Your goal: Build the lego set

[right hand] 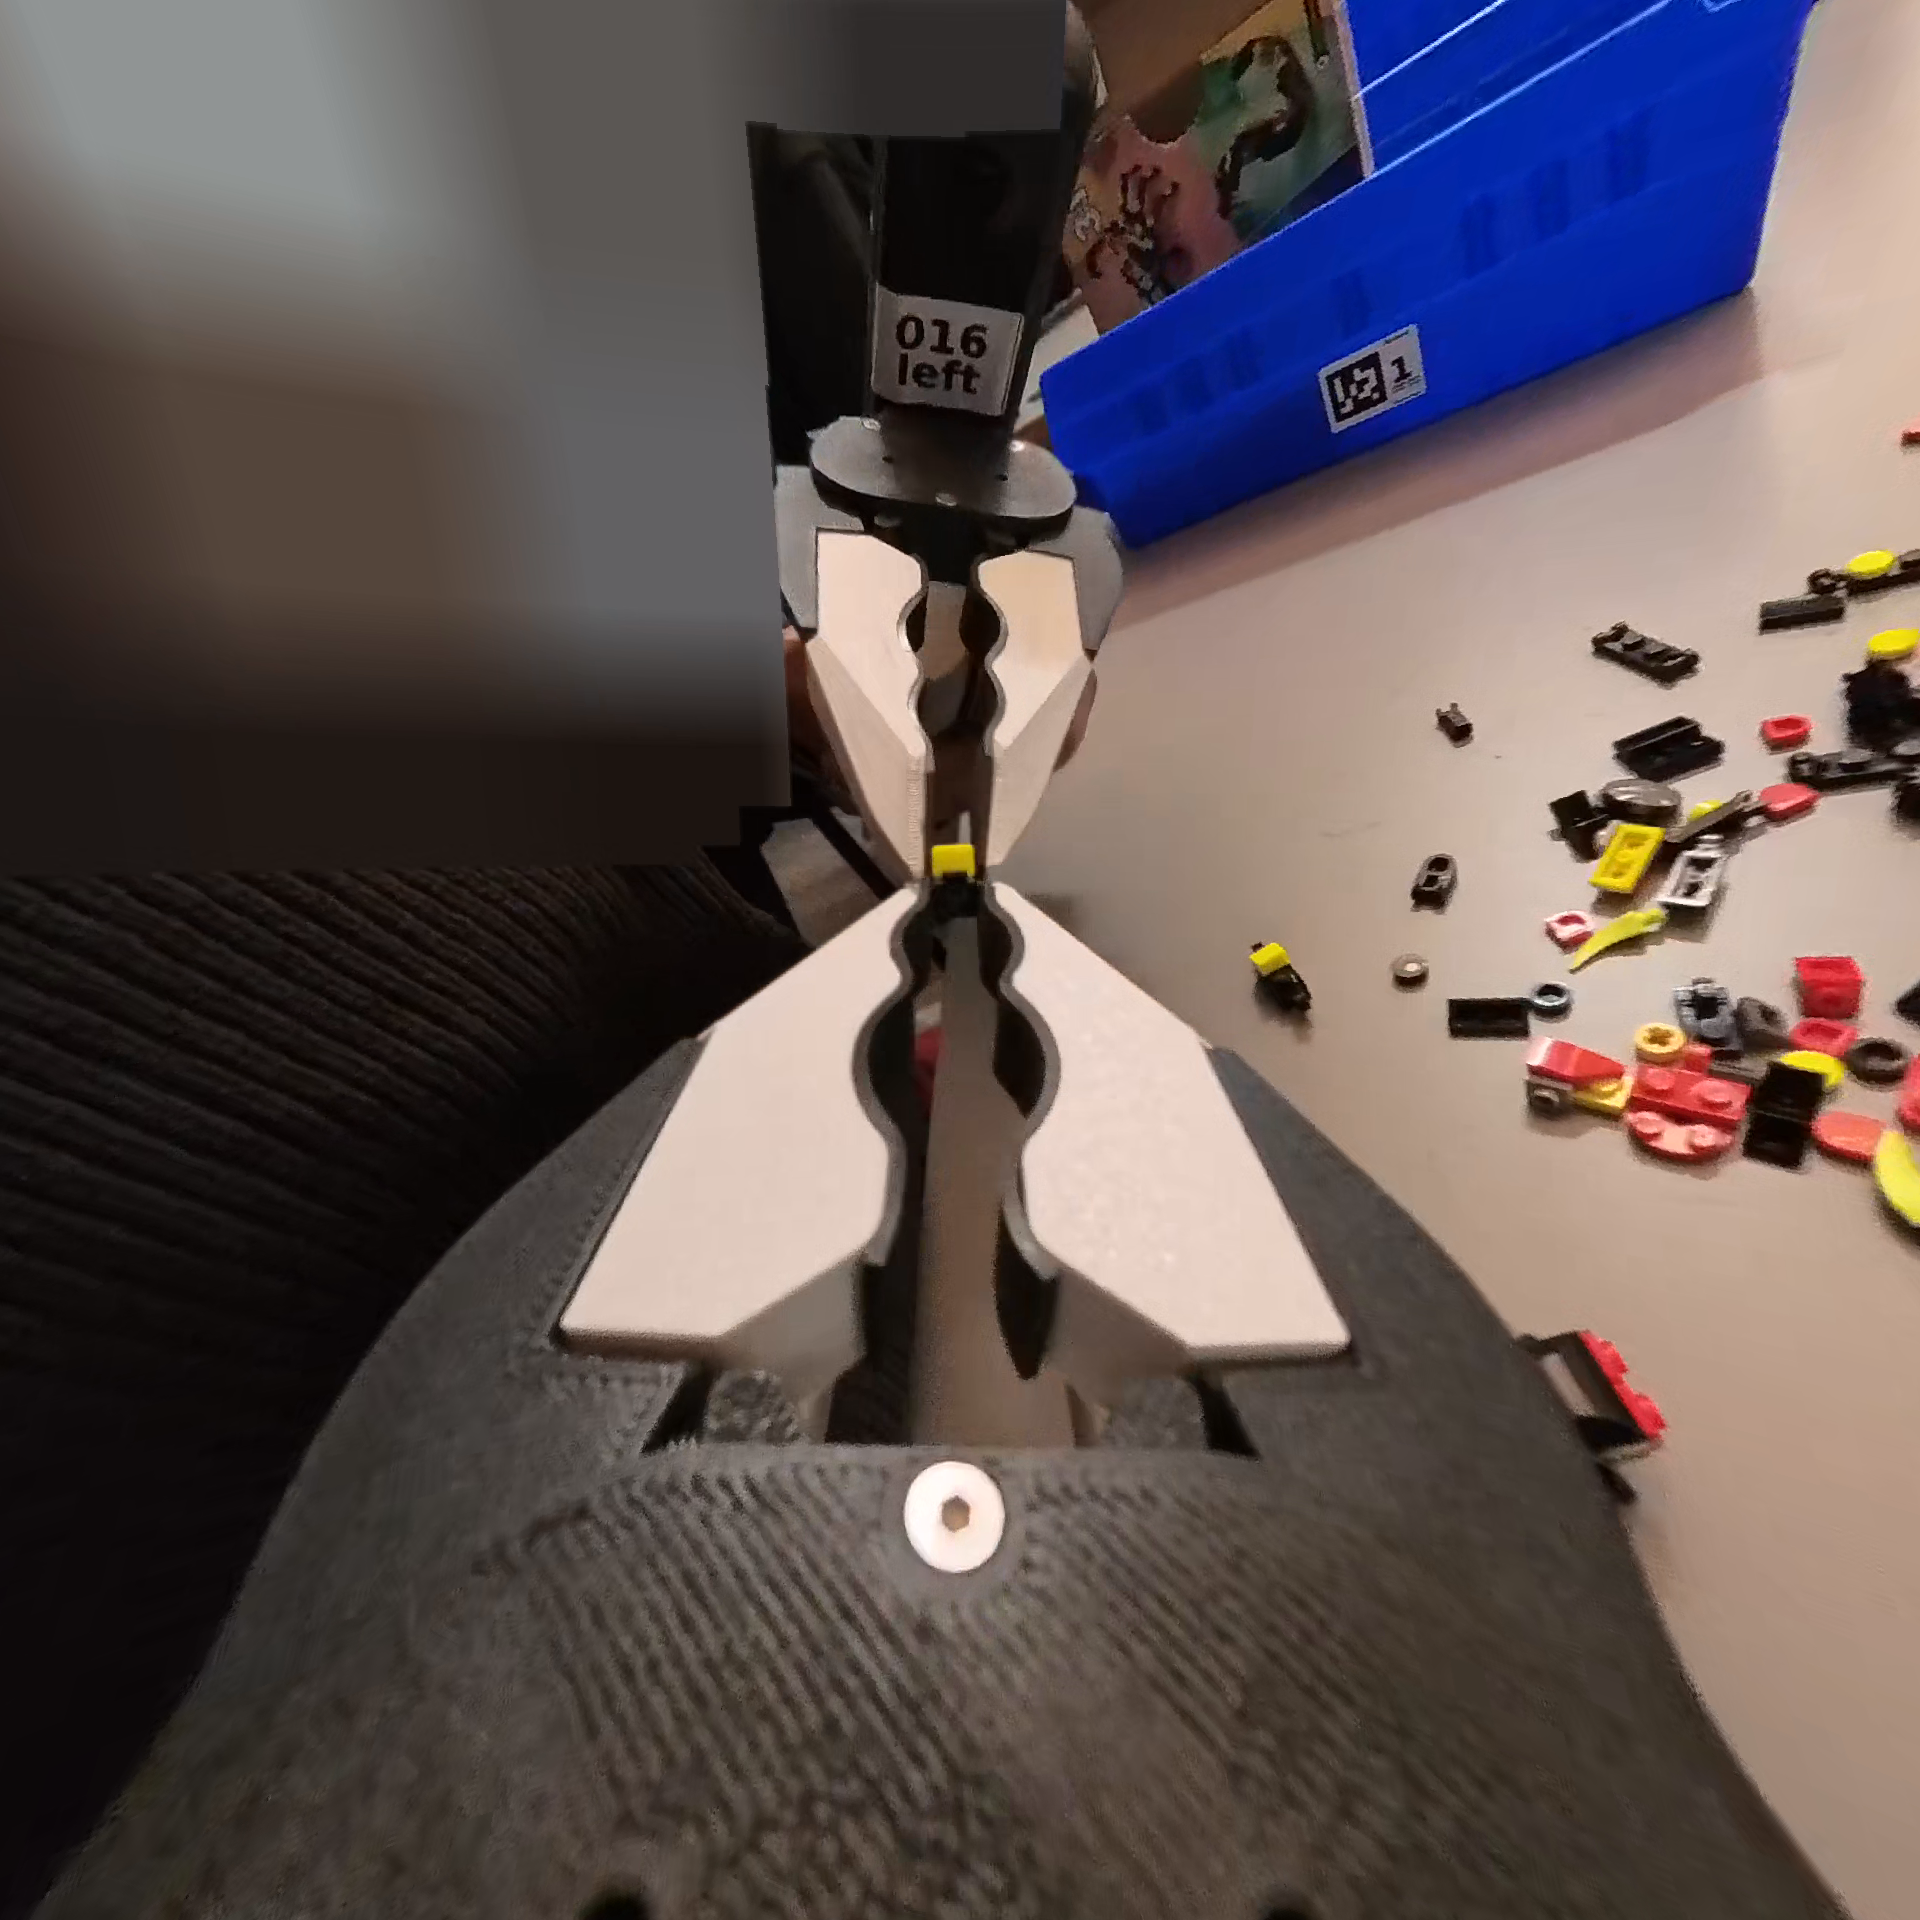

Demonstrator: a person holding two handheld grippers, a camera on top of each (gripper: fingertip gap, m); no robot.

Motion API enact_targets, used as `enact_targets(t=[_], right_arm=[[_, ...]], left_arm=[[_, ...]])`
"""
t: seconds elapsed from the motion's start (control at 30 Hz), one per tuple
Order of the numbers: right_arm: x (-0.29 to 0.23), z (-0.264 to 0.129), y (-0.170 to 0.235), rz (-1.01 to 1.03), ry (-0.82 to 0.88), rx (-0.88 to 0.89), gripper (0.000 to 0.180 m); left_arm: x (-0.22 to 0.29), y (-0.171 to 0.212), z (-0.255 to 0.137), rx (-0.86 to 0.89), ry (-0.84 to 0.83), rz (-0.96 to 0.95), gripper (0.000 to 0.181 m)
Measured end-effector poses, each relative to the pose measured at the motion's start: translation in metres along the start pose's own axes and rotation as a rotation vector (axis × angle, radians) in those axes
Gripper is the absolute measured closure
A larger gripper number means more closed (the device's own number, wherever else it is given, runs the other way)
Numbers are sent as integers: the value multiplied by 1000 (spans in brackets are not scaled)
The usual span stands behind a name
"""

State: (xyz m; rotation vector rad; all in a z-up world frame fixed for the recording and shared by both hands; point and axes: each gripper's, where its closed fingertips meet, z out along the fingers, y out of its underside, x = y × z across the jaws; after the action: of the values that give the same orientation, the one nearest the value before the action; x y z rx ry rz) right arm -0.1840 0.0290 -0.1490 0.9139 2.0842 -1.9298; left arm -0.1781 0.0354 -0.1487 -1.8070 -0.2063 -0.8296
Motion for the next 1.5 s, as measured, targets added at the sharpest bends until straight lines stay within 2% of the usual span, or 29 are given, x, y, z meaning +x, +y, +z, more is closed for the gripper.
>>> enact_targets(t=[0.23,0.37,0.5,1.5], right_arm=[[-3,-2,1,-206,48,-32,173],[-5,-2,5,-436,126,-86,173],[-7,-2,7,-544,158,-113,173],[-2,2,22,-568,166,-206,173]], left_arm=[[-1,3,2,-27,-55,74,168],[1,7,3,-65,-93,190,171],[5,9,3,-85,-95,244,175],[-3,24,5,-183,-159,353,174]])
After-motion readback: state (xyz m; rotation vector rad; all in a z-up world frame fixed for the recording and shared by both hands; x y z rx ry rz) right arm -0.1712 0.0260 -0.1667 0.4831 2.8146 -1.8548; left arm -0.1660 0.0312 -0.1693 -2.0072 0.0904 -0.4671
